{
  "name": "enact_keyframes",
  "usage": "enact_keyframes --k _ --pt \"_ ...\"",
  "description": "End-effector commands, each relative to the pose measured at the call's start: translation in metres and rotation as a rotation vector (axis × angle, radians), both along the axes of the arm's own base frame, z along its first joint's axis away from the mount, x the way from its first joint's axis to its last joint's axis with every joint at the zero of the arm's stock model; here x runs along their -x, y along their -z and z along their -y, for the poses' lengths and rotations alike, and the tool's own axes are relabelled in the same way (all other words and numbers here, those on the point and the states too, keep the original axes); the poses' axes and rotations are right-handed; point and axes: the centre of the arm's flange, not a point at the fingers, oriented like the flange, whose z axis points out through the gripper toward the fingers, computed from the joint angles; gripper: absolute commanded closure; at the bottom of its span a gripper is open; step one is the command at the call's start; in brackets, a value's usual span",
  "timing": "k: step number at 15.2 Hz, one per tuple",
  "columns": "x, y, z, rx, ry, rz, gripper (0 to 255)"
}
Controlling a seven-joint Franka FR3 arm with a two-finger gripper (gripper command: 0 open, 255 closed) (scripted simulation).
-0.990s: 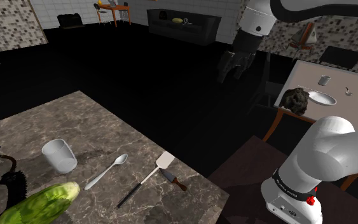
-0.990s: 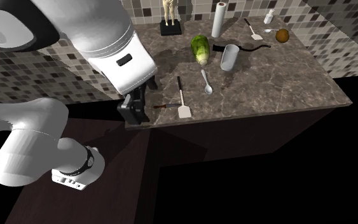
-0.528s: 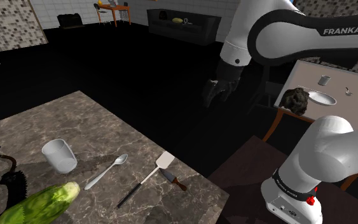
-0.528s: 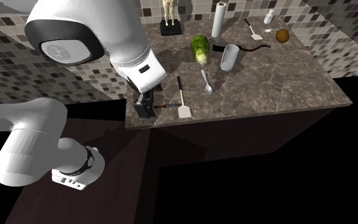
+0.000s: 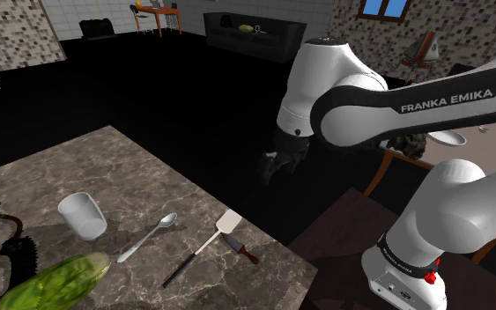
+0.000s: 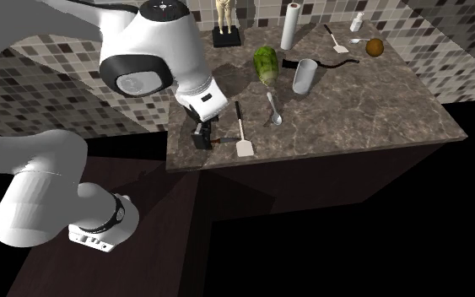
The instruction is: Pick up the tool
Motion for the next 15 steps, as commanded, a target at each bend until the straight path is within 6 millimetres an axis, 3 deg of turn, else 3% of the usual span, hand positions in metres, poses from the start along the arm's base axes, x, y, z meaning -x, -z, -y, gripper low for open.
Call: enact_keyframes --k 1,15 --pt "-0.003 0.019 -0.016 0.005 0.000 -0.006 0" --pt "0.004 0.167 -0.132 0.050 -0.009 -0.055 0"
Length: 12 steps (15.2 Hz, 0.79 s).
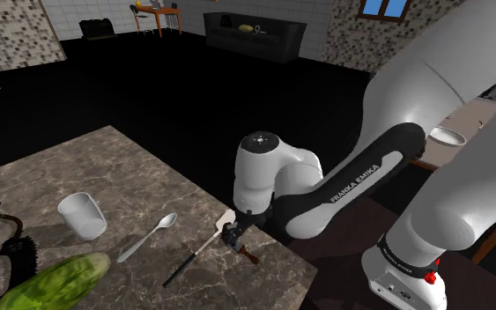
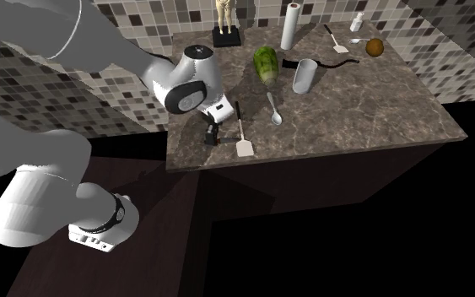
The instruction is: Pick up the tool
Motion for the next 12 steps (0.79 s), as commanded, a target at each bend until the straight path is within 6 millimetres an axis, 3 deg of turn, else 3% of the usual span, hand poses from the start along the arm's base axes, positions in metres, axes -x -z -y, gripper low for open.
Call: enact_keyframes --k 1,10,11,12 --pt "0.002 0.019 -0.017 0.003 -0.002 -0.005 0" --pt "0.002 0.059 -0.017 0.003 -0.002 -0.005 0" --pt "0.002 0.058 -0.018 0.003 -0.002 -0.005 255" --pt "0.002 0.057 -0.018 0.003 -0.002 -0.005 255"
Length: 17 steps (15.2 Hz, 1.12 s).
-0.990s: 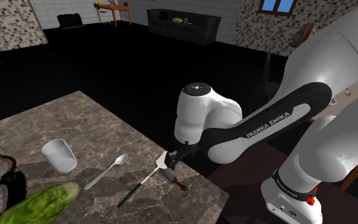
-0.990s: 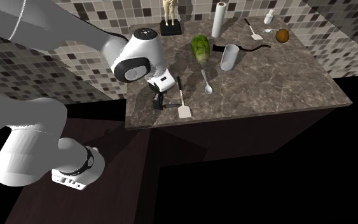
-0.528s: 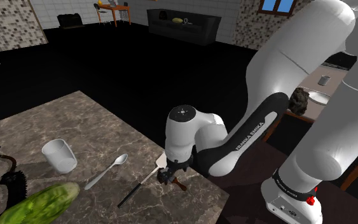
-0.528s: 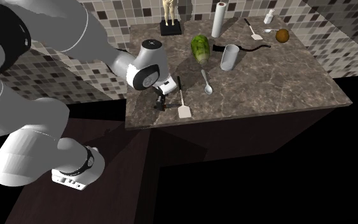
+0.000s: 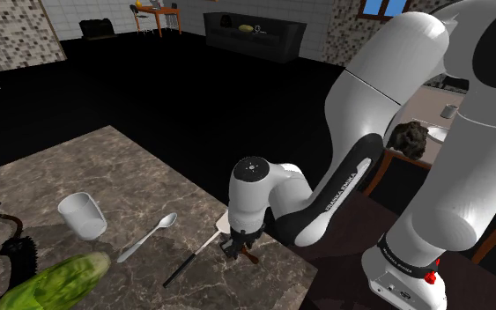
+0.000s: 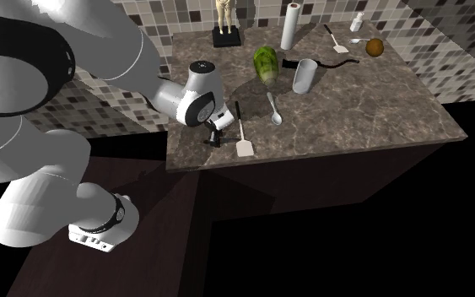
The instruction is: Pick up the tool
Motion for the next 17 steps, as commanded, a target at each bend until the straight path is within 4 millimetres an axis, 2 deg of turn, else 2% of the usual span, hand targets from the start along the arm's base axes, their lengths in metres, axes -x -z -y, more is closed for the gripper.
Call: enact_keyframes --k 1,8,17 --pt "0.000 0.001 0.000 -0.003 -0.001 -0.002 255" --pt "0.001 0.003 0.001 -0.003 -0.001 -0.002 255" --pt "0.001 -0.045 0.001 -0.003 -0.001 -0.002 255"
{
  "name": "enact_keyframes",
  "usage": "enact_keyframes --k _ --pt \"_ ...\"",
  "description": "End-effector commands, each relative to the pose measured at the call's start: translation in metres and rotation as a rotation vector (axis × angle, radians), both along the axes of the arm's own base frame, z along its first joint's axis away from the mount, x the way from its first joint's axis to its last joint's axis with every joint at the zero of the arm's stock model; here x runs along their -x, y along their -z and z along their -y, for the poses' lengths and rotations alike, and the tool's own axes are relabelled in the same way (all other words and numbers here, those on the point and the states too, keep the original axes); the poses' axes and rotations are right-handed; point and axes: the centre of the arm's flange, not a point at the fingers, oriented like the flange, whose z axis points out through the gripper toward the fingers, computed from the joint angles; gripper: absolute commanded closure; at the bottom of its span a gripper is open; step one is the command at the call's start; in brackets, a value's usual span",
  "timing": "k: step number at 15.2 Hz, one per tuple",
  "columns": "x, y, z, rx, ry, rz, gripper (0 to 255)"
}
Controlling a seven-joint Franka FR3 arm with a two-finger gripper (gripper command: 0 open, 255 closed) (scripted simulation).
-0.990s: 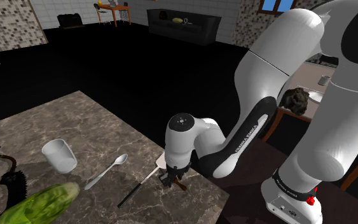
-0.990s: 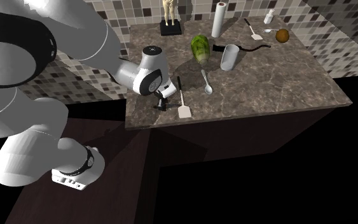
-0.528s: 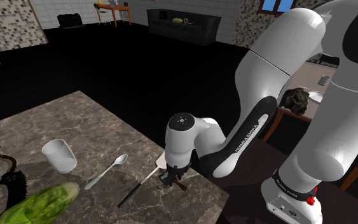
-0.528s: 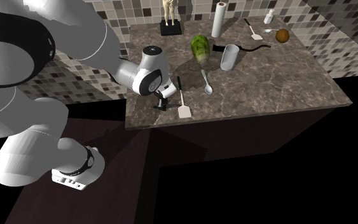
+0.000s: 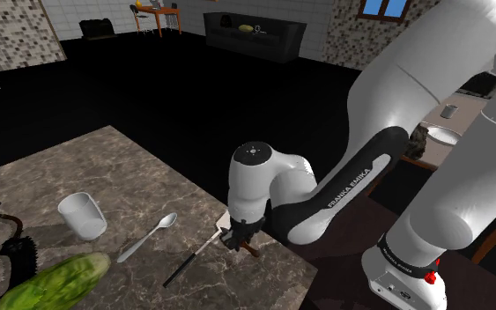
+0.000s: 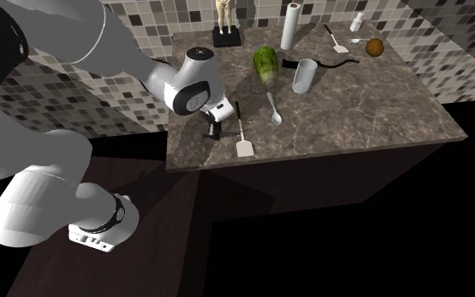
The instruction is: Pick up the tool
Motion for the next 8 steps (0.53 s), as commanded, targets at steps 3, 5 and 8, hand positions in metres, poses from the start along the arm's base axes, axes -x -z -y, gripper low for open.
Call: enact_keyframes --k 3,5,8 --pt "0.000 -0.021 0.000 -0.001 0.001 -0.001 255" --pt "0.000 -0.031 0.000 -0.001 0.001 -0.001 255" --pt "0.000 -0.037 0.000 -0.001 0.001 -0.001 255"
